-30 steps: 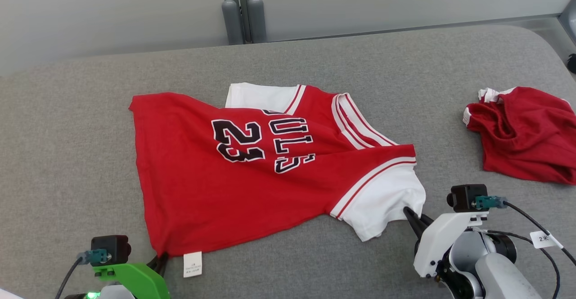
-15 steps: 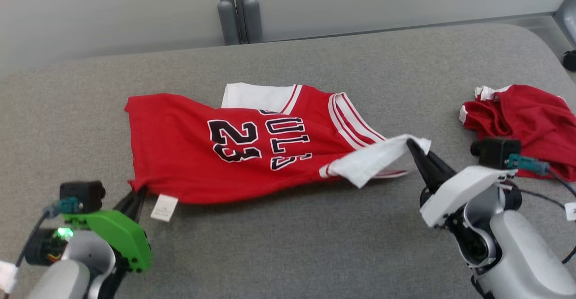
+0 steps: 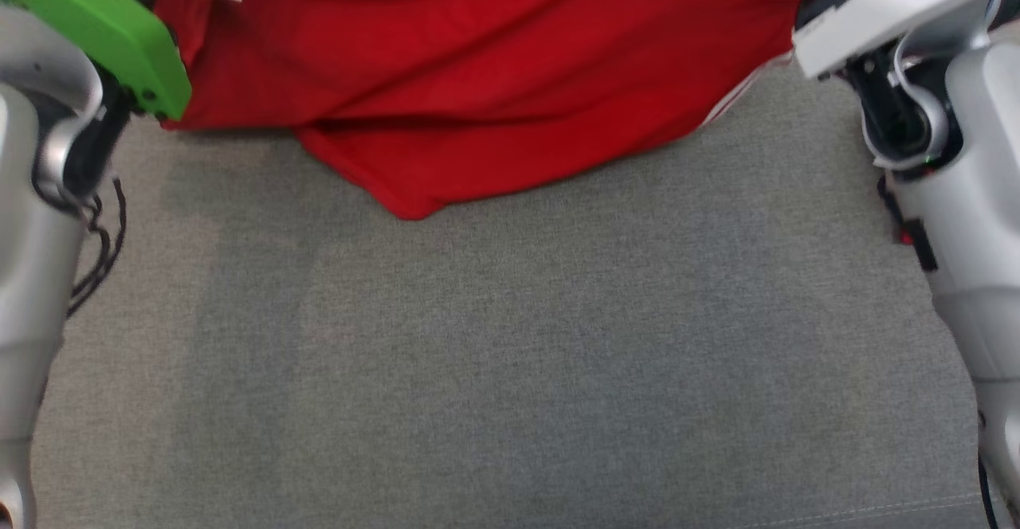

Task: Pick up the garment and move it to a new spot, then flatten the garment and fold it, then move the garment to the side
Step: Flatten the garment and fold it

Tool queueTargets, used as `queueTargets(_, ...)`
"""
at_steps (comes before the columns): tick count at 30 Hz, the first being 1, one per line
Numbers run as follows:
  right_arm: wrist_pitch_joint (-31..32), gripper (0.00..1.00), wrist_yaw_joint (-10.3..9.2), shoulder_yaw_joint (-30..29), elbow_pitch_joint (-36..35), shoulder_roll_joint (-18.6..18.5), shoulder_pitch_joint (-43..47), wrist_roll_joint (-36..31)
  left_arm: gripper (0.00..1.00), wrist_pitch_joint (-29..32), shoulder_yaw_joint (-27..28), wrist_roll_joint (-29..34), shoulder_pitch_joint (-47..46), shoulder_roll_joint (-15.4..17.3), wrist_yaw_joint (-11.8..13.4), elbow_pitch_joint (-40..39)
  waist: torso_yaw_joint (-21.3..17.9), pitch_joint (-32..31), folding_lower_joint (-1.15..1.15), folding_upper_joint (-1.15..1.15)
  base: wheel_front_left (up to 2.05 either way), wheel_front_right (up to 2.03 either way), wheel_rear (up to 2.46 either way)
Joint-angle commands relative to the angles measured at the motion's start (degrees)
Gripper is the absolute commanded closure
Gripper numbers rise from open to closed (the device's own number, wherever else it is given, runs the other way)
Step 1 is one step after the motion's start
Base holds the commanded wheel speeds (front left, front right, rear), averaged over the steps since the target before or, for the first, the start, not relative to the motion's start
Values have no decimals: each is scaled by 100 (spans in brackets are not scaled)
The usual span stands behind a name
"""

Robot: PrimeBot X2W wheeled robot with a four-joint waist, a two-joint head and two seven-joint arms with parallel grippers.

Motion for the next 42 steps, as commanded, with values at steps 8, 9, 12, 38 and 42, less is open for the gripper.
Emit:
queueTargets(8, -271, 100, 0, 361, 834, -287, -2411, 129, 100, -267, -298, 243, -2478, -71, -121, 1029, 33, 1325, 0, 0, 0, 0, 0)
queueTargets(9, -301, 100, 0, 404, 925, -296, -2659, 150, 100, -297, -334, 257, -2717, -69, -125, 1130, 26, 1376, 0, 0, 0, 0, 0)
queueTargets(12, -478, 100, 0, 511, 1207, -354, -3426, 167, 100, -409, -493, 264, -3406, -92, -129, 1461, -8, 1498, 0, 0, 0, 0, 0)
queueTargets(38, -786, 100, -1, 2413, 2178, -756, -3824, 983, 100, -1302, -2035, -1190, -3182, 149, -122, 2775, -186, 789, 0, 0, 0, 0, 0)
queueTargets(42, -521, 100, -1, 2894, 1838, -948, -2947, 1254, 100, -1130, -2482, -1719, -2288, 394, -122, 2433, -233, 282, 0, 0, 0, 0, 0)
